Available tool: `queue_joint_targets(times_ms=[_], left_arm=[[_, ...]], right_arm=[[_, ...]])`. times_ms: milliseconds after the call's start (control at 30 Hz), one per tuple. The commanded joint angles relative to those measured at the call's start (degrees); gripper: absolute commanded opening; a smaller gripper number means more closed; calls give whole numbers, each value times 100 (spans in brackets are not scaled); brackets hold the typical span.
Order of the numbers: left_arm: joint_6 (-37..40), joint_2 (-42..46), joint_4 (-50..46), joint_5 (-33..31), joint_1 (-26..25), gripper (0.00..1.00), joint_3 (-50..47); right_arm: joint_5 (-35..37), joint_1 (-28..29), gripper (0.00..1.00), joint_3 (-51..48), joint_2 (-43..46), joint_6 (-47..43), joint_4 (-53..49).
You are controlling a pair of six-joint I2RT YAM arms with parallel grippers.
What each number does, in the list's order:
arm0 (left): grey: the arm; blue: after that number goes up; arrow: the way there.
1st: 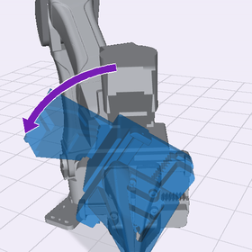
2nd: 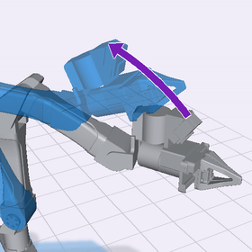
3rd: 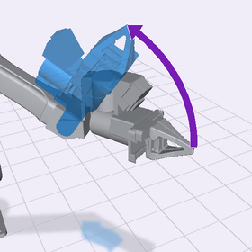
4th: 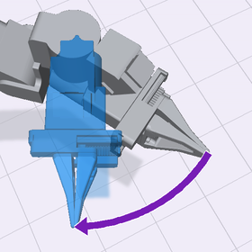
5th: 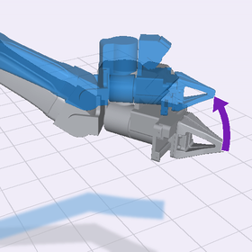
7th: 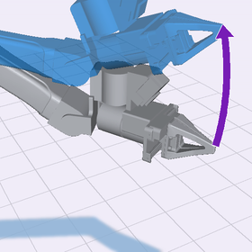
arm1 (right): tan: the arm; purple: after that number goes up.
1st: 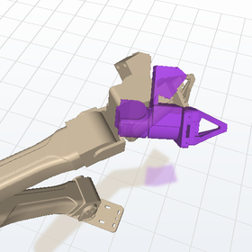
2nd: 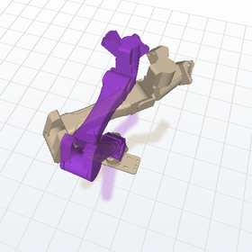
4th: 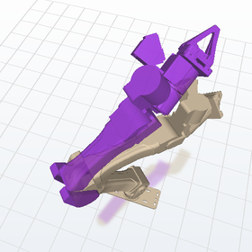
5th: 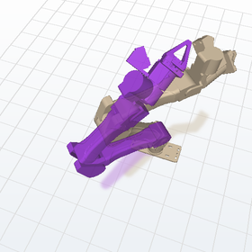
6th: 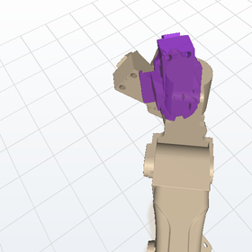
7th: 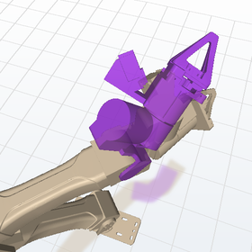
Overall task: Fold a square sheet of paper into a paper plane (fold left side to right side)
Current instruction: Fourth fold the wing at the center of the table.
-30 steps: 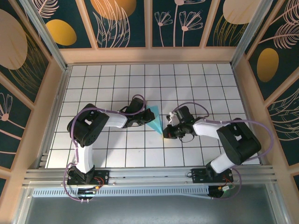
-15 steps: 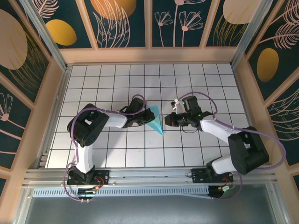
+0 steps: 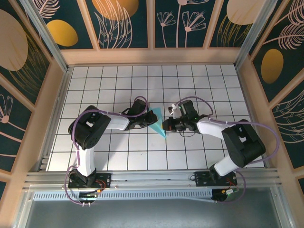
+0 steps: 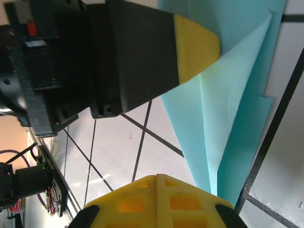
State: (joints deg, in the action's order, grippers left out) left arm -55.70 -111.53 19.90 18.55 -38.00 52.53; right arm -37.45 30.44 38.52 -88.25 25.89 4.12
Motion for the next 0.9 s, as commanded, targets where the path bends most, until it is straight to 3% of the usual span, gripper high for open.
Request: queue_joint_targets(times_ms=[0,400,867], left_arm=[[114,-106,-488,-316,19,6,-129],[112,-181,-472,-273,18,6,-69],[112,-165,-496,-281,16,6,-68]], right_arm=[[2,59,0,129,-147,22,91],[-25,225,0,155,-461,-5,124],[437,211,0,363,-782,150,96]])
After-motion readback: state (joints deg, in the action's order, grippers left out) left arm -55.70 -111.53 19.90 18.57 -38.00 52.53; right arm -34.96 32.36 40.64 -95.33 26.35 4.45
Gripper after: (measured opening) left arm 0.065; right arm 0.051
